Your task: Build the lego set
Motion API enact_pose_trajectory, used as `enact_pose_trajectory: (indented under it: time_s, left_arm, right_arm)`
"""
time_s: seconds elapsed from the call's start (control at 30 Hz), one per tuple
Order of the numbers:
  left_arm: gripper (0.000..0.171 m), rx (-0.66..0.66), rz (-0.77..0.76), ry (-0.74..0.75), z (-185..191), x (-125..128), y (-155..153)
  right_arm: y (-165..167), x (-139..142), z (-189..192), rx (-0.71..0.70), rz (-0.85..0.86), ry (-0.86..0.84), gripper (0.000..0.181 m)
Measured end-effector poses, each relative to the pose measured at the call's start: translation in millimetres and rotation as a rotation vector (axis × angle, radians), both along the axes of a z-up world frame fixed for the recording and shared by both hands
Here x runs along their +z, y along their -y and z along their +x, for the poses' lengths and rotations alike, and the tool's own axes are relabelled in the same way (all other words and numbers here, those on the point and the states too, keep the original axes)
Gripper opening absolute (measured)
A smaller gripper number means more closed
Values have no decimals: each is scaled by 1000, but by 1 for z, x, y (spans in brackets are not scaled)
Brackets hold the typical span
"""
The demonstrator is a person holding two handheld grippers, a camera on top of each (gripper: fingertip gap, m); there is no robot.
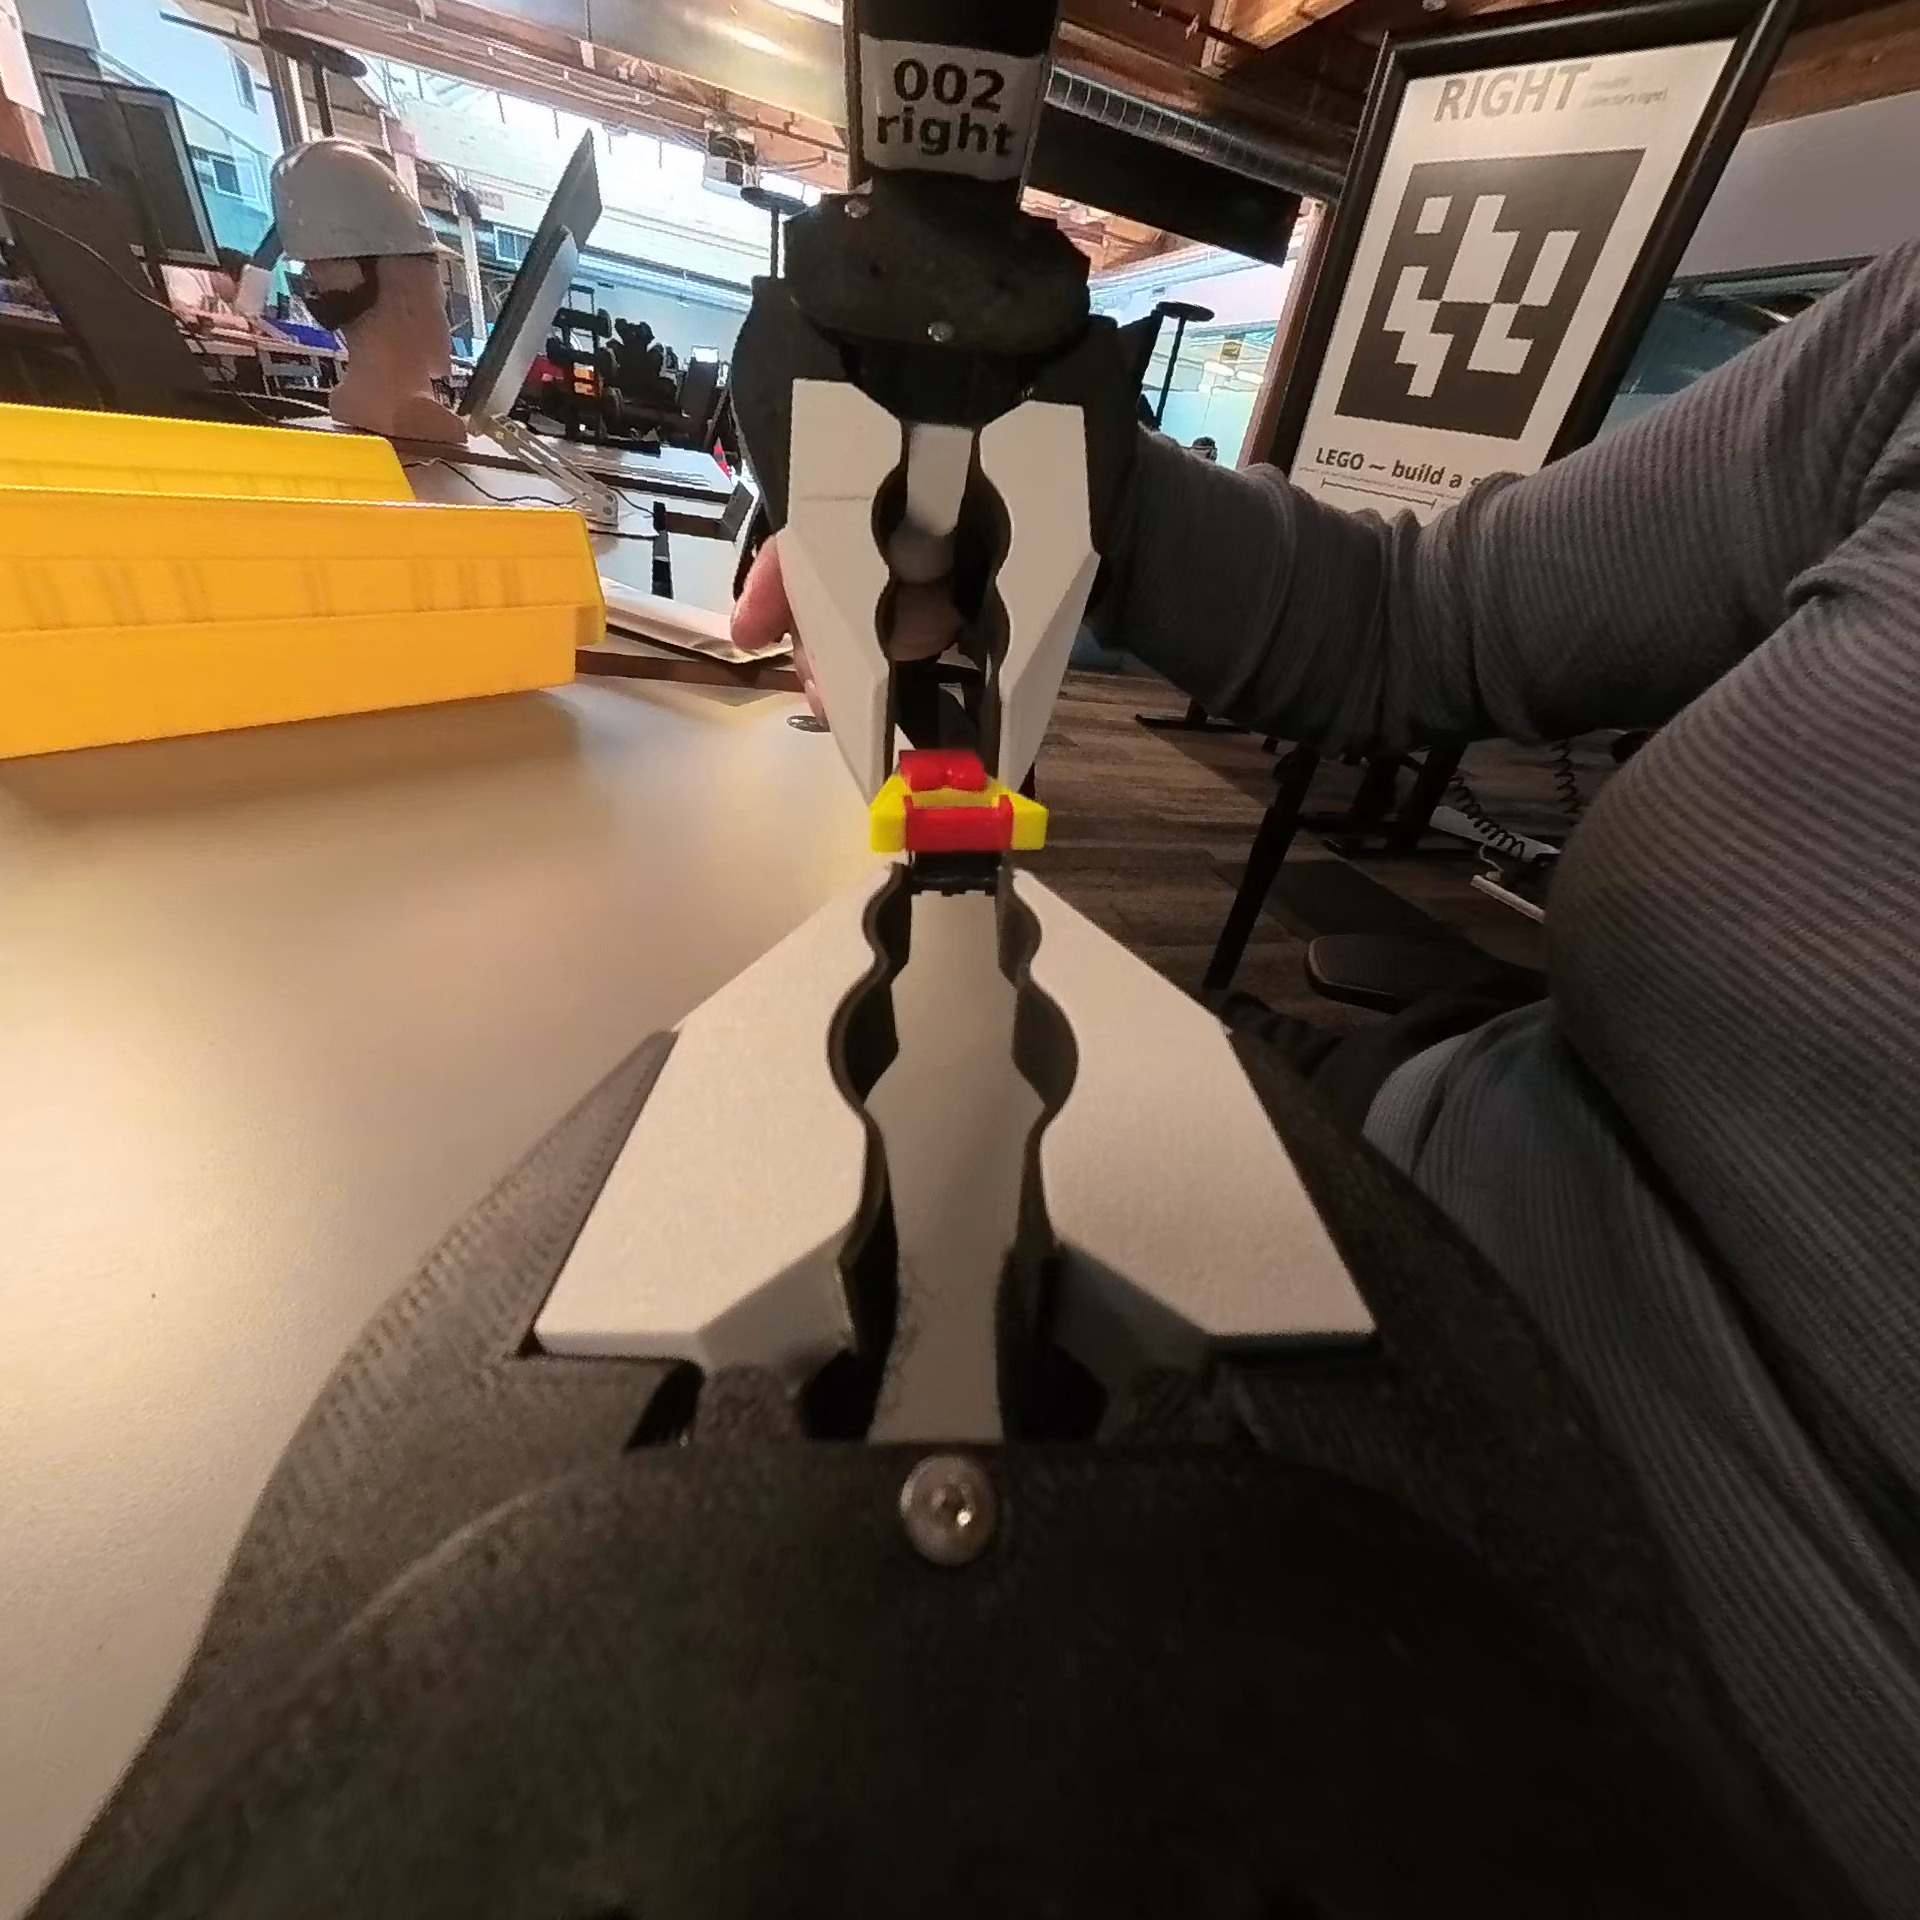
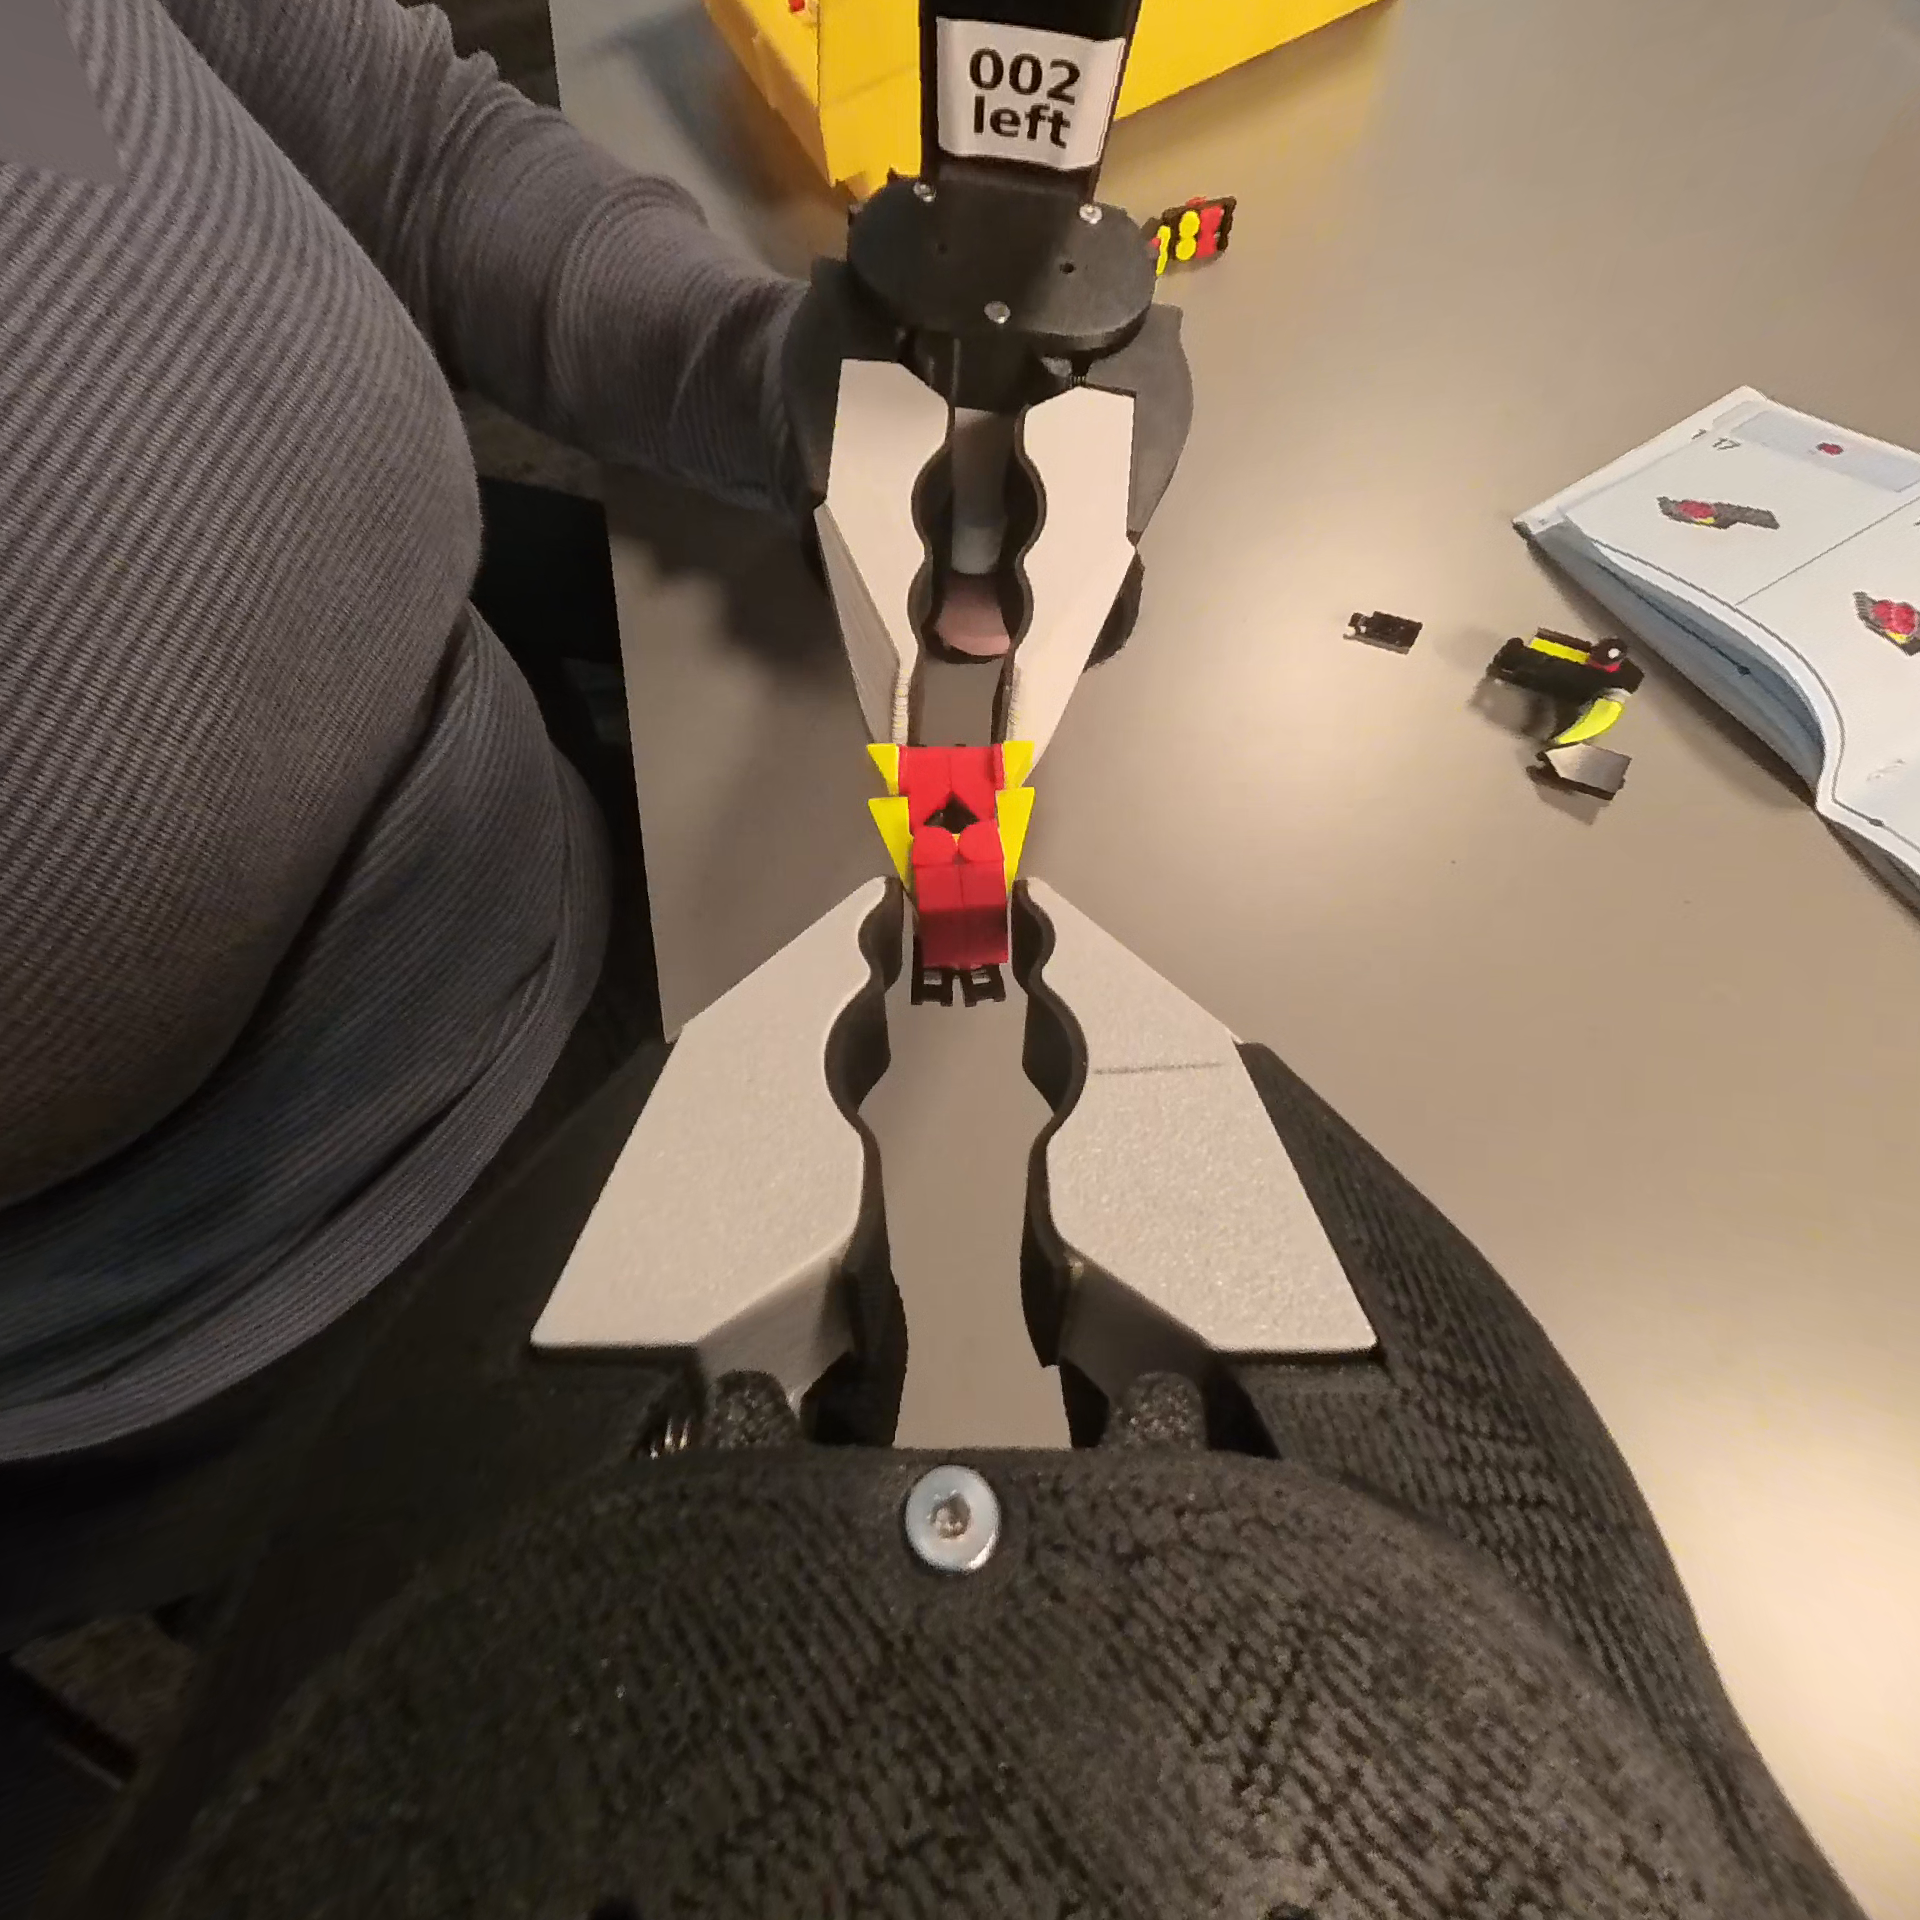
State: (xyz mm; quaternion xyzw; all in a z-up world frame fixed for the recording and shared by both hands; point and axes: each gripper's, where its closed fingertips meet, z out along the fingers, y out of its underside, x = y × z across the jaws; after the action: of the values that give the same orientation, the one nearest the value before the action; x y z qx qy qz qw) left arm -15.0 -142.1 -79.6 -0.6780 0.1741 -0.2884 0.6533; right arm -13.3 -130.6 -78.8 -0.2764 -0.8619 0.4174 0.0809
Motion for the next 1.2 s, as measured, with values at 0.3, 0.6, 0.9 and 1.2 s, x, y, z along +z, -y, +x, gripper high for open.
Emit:
enact_pose_trajectory:
  time_s: [0.3,0.6,0.9,1.2]
  left_arm:
    - [15,-2,2,-1,0,0,0]
    - [15,2,5,-2,0,0,0]
    - [15,6,13,-8,0,1,0]
    - [15,7,18,-3,0,2,0]
  right_arm:
    - [-2,-2,0,3,29,-2,19]
    - [0,-1,0,0,27,-6,19]
    - [0,-3,0,-7,53,-10,22]
    - [-1,-5,-1,-28,99,-37,38]
